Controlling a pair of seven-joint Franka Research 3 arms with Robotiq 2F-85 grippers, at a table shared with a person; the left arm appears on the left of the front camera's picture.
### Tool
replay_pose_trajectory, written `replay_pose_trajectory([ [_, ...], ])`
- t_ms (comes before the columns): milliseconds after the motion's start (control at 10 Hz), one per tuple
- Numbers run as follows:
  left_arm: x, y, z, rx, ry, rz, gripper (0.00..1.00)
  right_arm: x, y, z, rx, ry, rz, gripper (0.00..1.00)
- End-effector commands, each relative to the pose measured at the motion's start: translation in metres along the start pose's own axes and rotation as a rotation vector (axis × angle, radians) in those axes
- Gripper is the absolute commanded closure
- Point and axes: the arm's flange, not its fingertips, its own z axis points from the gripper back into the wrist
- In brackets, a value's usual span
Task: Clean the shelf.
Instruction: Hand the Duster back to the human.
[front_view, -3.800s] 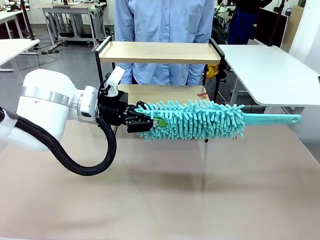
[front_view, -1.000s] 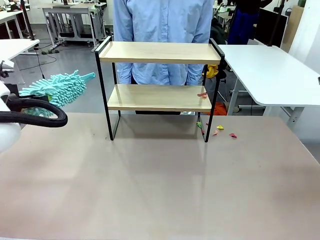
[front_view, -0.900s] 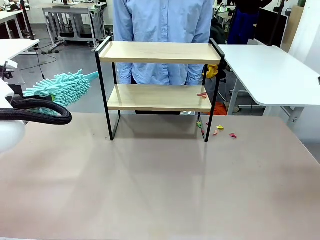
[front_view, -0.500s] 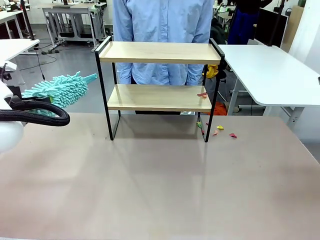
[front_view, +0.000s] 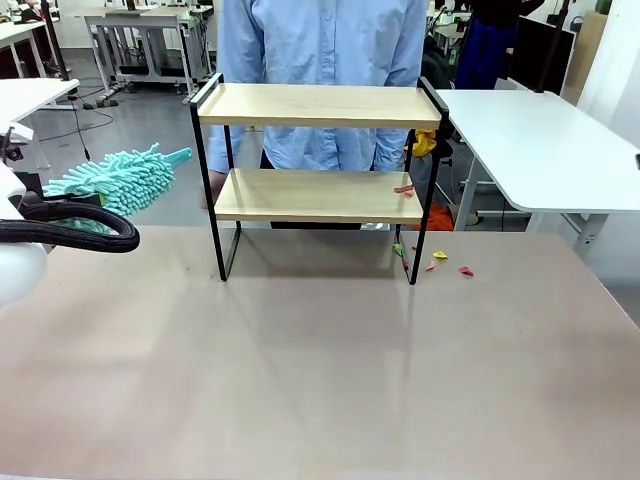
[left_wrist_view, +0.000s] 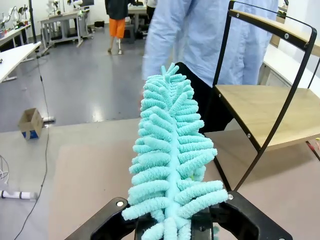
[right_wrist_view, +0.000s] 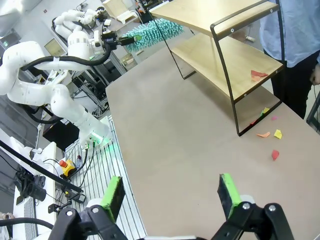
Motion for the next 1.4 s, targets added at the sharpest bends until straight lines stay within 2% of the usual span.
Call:
replay_pose_trajectory([
  [0,0.006,0.004,0.002,-0.002,0.0,0.002,0.82,0.001,0.0,0.002,0.005,0.002,0.018,0.0],
  [800,0.006,0.004,0.002,-0.002,0.0,0.002,0.82,0.001,0.0,0.002,0.005,0.002,0.018,0.0],
  [900,0.001,0.0,0.0,0.0,-0.001,0.0,0.25,0.001,0.0,0.002,0.005,0.002,0.018,0.0],
  [1000,0.006,-0.001,0.009,0.022,-0.002,-0.015,0.25,0.001,0.0,0.002,0.005,0.002,0.018,0.0],
  [1100,0.016,-0.001,0.014,-0.002,0.036,0.006,0.0,0.001,0.0,0.002,0.005,0.002,0.018,0.0],
  [1200,0.026,0.0,0.024,-0.036,0.06,0.059,0.21,0.001,0.0,0.002,0.005,0.002,0.018,0.0],
  [1300,0.043,0.008,0.039,-0.051,0.076,0.093,0.0,0.001,0.0,0.002,0.005,0.002,0.018,0.0],
])
